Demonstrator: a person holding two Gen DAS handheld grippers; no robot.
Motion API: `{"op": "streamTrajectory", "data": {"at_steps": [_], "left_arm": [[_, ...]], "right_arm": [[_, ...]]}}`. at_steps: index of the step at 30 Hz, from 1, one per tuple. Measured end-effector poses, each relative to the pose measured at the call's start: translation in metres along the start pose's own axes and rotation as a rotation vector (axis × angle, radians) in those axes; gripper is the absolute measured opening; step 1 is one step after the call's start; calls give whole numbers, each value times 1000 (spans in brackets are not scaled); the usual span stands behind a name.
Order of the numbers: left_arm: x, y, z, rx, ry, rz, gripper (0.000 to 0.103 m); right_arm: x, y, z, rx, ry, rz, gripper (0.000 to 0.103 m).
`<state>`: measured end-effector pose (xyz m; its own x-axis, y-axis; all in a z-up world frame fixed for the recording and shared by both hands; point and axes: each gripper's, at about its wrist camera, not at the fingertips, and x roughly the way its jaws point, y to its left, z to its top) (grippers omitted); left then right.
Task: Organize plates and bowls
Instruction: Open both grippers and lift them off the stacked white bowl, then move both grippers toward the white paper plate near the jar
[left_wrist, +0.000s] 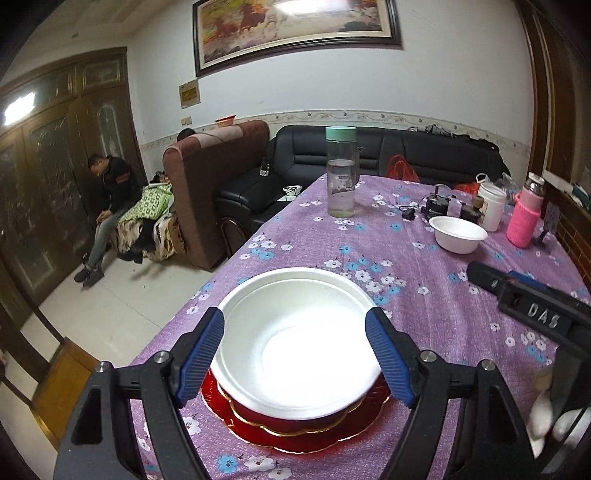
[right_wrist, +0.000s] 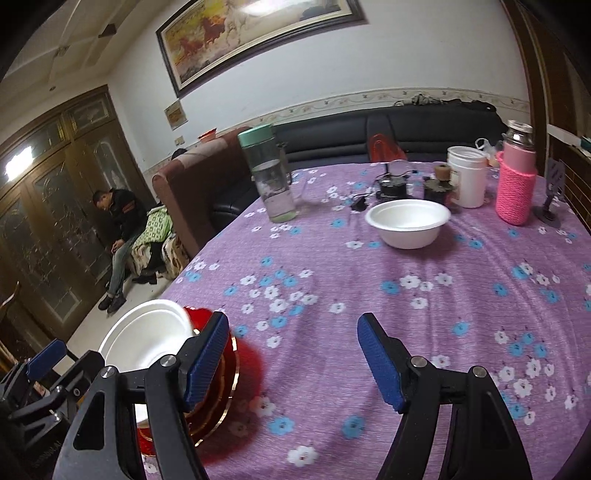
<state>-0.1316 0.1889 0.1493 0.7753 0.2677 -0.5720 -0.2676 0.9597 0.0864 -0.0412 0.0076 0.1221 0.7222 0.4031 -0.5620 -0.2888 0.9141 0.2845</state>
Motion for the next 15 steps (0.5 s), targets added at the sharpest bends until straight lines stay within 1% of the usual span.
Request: {"op": "streamTrajectory", "data": {"at_steps": [8, 15], "left_arm": [[-4, -15, -3, 29, 10, -13, 79], [-15, -17, -6, 38, 16, -25, 79]], "right_arm": [[-21, -24, 5, 34, -34, -25, 78], [-42, -26, 7, 39, -63, -29, 78]]}}
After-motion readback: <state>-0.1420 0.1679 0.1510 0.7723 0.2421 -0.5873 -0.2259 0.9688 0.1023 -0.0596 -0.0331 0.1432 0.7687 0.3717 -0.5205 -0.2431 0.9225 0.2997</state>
